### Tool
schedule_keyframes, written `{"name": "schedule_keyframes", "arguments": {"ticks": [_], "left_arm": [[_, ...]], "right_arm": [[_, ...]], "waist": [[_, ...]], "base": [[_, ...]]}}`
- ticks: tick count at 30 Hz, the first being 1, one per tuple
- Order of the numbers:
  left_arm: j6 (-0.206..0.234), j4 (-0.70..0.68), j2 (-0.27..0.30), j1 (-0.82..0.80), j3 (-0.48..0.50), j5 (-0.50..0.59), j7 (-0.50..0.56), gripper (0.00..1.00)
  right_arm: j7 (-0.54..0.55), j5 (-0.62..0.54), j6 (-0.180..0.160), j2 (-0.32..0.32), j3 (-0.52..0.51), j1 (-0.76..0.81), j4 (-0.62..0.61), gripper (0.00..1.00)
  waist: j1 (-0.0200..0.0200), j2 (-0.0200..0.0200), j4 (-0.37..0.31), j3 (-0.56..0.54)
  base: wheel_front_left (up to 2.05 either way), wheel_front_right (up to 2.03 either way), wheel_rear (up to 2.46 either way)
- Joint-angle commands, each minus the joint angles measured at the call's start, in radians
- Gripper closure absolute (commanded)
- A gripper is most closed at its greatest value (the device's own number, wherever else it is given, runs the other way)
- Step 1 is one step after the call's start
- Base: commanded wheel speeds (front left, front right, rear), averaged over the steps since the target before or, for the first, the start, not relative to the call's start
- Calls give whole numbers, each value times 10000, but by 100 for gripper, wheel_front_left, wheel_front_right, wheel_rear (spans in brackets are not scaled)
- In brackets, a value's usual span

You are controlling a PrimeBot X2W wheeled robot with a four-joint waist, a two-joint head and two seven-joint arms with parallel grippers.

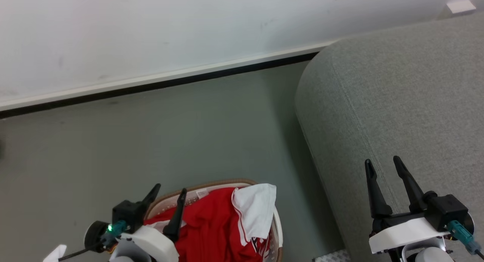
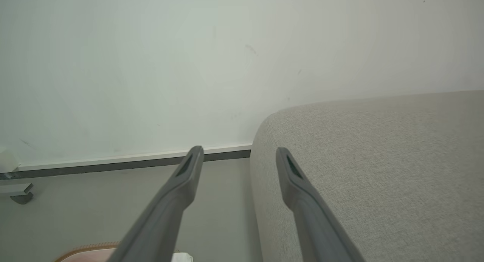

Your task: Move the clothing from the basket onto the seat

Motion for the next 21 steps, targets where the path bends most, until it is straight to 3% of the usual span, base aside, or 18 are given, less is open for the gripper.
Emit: {"name": "schedule_keyframes", "arguments": {"ticks": [1, 7, 17, 21], "left_arm": [[7, 521, 193, -334, -206, -151, -3, 0], [9, 2121, 498, -1265, -911, -336, 60, 0], [8, 4965, 1103, -2937, -2734, -526, 1440, 0], [8, 5779, 1438, -3520, -3654, -137, 1829, 0]], "right_arm": [[-21, 152, -24, -4, -5, -192, -107, 0], [-21, 327, -23, -7, 82, -315, -311, 0], [-21, 846, -23, -3, 371, -653, -788, 0], [-21, 1024, -23, -5, 490, -816, -950, 0]], "waist": [[-1, -1, -486, 576], [-1, -1, -920, 1184], [-1, -1, -1705, 2660], [-1, -1, -1976, 3280]], "base": [[0, 0, 0], [0, 0, 0], [0, 0, 0], [0, 0, 0]]}}
